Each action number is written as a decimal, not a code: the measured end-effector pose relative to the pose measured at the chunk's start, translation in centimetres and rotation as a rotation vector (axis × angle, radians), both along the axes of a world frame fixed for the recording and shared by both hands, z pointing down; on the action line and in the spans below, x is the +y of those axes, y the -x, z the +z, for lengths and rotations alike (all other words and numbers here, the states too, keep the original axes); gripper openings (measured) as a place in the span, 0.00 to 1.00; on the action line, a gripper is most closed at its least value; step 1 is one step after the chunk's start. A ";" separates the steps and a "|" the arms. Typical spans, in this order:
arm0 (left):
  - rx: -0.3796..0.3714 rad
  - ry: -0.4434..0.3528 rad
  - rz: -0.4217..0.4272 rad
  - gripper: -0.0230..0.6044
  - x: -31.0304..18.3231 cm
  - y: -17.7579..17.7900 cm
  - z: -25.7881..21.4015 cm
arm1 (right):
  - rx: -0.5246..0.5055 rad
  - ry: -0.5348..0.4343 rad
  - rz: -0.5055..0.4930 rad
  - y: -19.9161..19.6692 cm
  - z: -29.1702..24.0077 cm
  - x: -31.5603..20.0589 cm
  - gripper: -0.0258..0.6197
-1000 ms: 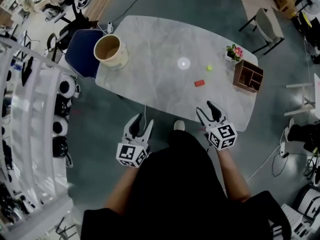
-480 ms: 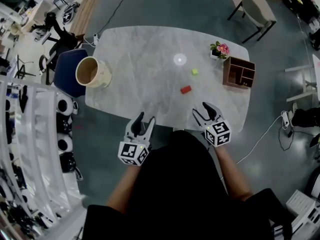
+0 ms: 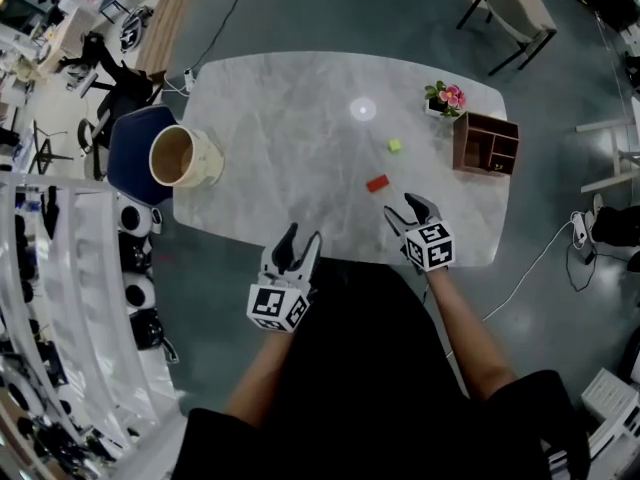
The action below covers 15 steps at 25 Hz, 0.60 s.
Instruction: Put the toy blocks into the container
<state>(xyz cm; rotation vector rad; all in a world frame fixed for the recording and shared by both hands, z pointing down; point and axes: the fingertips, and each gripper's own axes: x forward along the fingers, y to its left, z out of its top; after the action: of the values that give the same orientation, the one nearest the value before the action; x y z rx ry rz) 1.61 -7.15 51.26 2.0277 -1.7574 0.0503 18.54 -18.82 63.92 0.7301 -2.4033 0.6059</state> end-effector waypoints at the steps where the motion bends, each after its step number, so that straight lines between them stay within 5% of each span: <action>1: 0.011 0.006 0.007 0.32 -0.2 0.1 0.4 | 0.006 0.016 0.020 0.4 0.8 -0.2 0.37; 15: 0.064 0.042 0.080 0.32 -3.2 4.1 3.8 | 0.251 0.109 0.058 3.6 10.3 -2.6 0.42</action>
<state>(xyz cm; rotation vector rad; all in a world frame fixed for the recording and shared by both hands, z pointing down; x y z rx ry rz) -2.47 -10.31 55.09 2.0455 -1.6233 0.0467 14.98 -21.47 74.24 0.7817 -2.1098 0.6238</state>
